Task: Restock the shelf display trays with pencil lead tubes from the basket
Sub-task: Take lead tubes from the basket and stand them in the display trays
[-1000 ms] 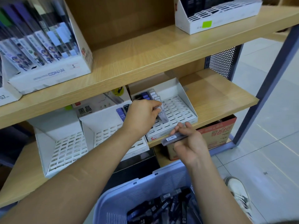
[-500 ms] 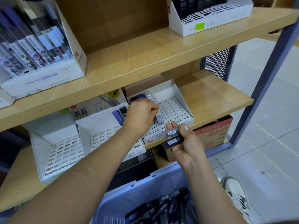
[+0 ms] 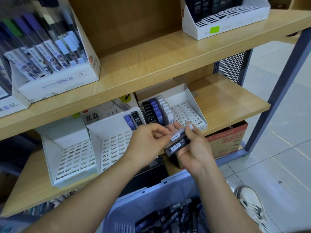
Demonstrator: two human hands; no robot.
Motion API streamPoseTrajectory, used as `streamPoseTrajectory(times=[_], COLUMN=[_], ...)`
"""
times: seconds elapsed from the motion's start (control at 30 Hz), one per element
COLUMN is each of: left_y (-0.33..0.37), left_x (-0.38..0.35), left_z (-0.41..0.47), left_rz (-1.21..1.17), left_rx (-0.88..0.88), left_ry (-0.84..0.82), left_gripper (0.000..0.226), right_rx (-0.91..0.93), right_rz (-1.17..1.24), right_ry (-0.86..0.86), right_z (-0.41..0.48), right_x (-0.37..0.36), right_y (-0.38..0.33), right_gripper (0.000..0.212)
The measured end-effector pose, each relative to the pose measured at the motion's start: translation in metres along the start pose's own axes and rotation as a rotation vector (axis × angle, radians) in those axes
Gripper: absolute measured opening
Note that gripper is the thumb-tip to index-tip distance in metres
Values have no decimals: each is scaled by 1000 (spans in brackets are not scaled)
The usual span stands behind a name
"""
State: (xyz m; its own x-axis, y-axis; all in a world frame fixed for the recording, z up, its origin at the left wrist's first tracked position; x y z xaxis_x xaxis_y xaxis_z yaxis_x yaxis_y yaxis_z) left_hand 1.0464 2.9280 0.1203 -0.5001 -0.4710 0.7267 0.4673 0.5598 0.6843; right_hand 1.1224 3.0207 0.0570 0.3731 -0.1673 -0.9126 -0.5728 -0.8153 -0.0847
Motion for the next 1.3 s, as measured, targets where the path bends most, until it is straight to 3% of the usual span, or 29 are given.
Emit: streamPoseTrajectory(times=[0.17, 0.23, 0.37, 0.43, 0.47, 0.57, 0.63, 0.77, 0.93, 1.03, 1.17, 1.3], left_y=[-11, -19, -30, -31, -32, -27, -20, -10, -18, -25, -34, -34], left_x=[17, 22, 28, 30, 31, 44, 58, 66, 74, 85, 88, 82], left_z=[-9, -10, -20, -25, -25, -21, -17, -17, -13, -10, -9, -9], left_rz=[-290, -397, -724, -647, -498, -163, -192, -59, -34, -109, -185, -62], left_rx=[156, 218, 392, 401, 359, 165, 78, -30, -7, 10, 52, 31], left_ry=[-26, -57, -232, -310, -310, -98, 28, -29, 74, 112, 57, 50], left_gripper=[4, 6, 14, 13, 13, 21, 20, 17, 10, 9, 10, 14], right_rx=[84, 31, -86, -56, -32, -17, -56, -93, -146, -285, -307, -301], right_rz=[-546, -529, -505, -653, -739, -929, -1026, -1214, -1385, -1377, -1333, -1260], right_ry=[-42, -117, -317, -336, -328, -328, -358, -433, -397, -447, -461, -412], right_z=[-6, -9, -17, -20, -22, -24, -28, -36, -32, -30, -26, -25], right_x=[-8, -12, -20, -25, -28, -34, -38, -45, -36, -29, -23, -17], right_y=[3, 4, 11, 16, 18, 25, 31, 37, 33, 27, 24, 29], right_gripper=[9, 11, 37, 33, 30, 29, 27, 28, 22, 18, 16, 18])
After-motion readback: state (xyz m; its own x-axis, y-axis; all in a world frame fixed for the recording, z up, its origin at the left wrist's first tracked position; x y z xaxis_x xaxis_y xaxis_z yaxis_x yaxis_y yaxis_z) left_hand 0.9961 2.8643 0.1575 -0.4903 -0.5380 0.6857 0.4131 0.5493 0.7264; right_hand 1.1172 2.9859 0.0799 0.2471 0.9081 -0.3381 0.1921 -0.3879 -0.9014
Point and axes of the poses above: each hand's wrist, its own z-axis towards the middle knuckle, its own x-axis out of the back of the hand, y = z × x, the point moved 3 cm from there along z, towards the middle knuckle, and after that the axes turned 13 degrees about z, right-handed, at the moved point
